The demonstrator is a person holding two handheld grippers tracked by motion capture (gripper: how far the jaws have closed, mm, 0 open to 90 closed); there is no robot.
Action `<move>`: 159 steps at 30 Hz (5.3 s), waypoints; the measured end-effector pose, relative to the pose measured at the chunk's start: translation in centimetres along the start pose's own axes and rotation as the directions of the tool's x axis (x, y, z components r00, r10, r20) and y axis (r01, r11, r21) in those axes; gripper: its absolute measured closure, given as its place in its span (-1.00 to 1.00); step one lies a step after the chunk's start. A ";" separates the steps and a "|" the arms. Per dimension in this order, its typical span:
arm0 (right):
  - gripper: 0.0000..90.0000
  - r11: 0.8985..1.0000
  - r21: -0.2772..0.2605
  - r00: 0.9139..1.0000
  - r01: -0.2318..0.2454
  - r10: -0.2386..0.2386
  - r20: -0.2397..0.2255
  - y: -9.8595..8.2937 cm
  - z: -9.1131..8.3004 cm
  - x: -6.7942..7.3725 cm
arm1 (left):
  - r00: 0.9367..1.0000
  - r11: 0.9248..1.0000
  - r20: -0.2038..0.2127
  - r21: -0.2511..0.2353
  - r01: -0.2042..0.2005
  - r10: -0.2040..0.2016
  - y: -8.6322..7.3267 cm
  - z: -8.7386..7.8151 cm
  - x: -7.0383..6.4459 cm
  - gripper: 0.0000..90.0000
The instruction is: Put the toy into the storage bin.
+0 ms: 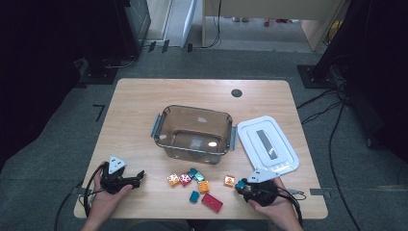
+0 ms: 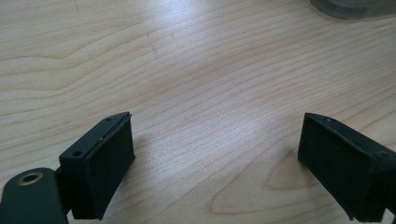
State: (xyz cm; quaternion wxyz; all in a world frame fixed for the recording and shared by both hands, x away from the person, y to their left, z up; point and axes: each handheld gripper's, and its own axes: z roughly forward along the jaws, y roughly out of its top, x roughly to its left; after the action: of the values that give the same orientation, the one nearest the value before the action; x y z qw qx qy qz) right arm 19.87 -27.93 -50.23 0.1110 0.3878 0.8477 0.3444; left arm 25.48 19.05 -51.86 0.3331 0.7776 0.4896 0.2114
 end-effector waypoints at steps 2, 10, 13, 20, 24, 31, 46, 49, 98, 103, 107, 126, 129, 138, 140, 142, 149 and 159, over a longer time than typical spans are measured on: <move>0.33 1.000 -0.013 1.000 -0.018 0.018 -0.002 0.1 -0.3 -0.3 | 1.000 1.000 0.000 0.000 0.000 0.000 0.0 0.0 0.0 -0.77; 0.33 0.991 -0.079 0.994 -0.105 0.107 0.033 1.2 -2.4 -1.8 | 1.000 1.000 -0.002 0.000 0.001 -0.001 0.0 0.0 0.0 -0.77; 0.33 0.988 -0.095 0.992 -0.118 0.122 0.030 1.7 -3.2 -2.5 | 1.000 1.000 -0.002 0.001 0.001 -0.001 0.0 0.0 0.0 -0.77; 0.33 0.983 -0.122 0.990 -0.135 0.140 0.033 3.3 -4.9 -3.5 | 1.000 1.000 -0.001 0.001 0.000 0.000 0.0 0.0 0.0 -0.77; 0.33 0.983 -0.120 0.989 -0.141 0.146 0.032 4.3 -5.5 -3.9 | 1.000 1.000 -0.001 0.000 0.001 -0.001 0.0 0.0 0.0 -0.77; 0.33 0.983 -0.112 0.989 -0.143 0.147 0.028 6.0 -6.0 -4.3 | 1.000 1.000 -0.002 0.000 0.001 -0.001 0.0 0.0 0.0 -0.77; 0.33 0.986 -0.133 0.994 -0.104 0.108 0.019 11.0 -7.2 -4.6 | 1.000 1.000 -0.001 -0.002 0.005 -0.005 0.0 0.0 0.0 -0.77; 0.33 0.986 -0.136 0.995 -0.096 0.099 0.019 11.7 -7.2 -4.5 | 1.000 1.000 0.000 0.000 0.003 -0.003 0.0 0.0 0.0 -0.77; -0.61 0.997 -0.069 0.997 -0.047 0.043 -0.058 20.1 0.7 -2.0 | 1.000 1.000 0.004 -0.002 -0.003 0.003 0.0 0.0 0.0 -0.76; -0.87 0.997 -0.069 0.998 -0.035 0.031 -0.052 19.0 -0.6 -1.8 | 1.000 1.000 0.004 -0.002 -0.003 0.003 0.0 0.0 0.0 -0.76; -0.93 0.997 -0.075 0.999 -0.025 0.021 -0.043 17.8 -1.7 -1.8 | 1.000 1.000 0.004 -0.002 -0.003 0.003 0.0 0.0 0.0 -0.76; -1.00 0.991 -0.123 0.998 -0.058 0.059 0.006 10.0 -5.1 -1.4 | 1.000 1.000 0.004 -0.001 -0.003 0.003 0.0 0.0 0.0 -0.76; -1.00 0.990 -0.120 0.997 -0.070 0.073 0.015 8.6 -5.0 -1.4 | 1.000 1.000 0.004 -0.001 -0.003 0.003 0.0 0.0 0.0 -0.76; -1.00 0.989 -0.106 0.995 -0.102 0.103 0.009 5.3 -4.2 -1.7 | 1.000 1.000 0.004 -0.002 -0.003 0.003 0.0 0.0 0.0 -0.76; -1.00 0.989 -0.103 0.994 -0.107 0.109 0.014 4.7 -3.8 -1.7 | 1.000 1.000 0.004 -0.001 -0.003 0.003 0.0 0.0 0.0 -0.76; -1.00 0.990 -0.088 0.993 -0.112 0.114 0.009 4.0 -3.2 -1.6 | 1.000 1.000 0.003 -0.002 -0.003 0.003 0.0 0.0 0.0 -0.76; -0.68 0.994 -0.059 0.996 -0.089 0.089 -0.002 2.8 -0.9 -0.5 | 1.000 1.000 0.007 0.000 -0.009 0.009 0.0 0.0 0.0 -0.76; -0.46 1.000 -0.023 1.000 -0.002 0.002 0.010 2.7 1.0 1.3 | 1.000 1.000 0.014 0.000 -0.015 0.015 0.0 0.0 0.0 -0.76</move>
State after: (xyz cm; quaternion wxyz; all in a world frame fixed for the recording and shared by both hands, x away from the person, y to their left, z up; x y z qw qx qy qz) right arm 21.06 -25.19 -49.06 0.1195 0.3890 0.8427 0.3524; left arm 25.50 18.99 -51.85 0.3349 0.7826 0.4816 0.2084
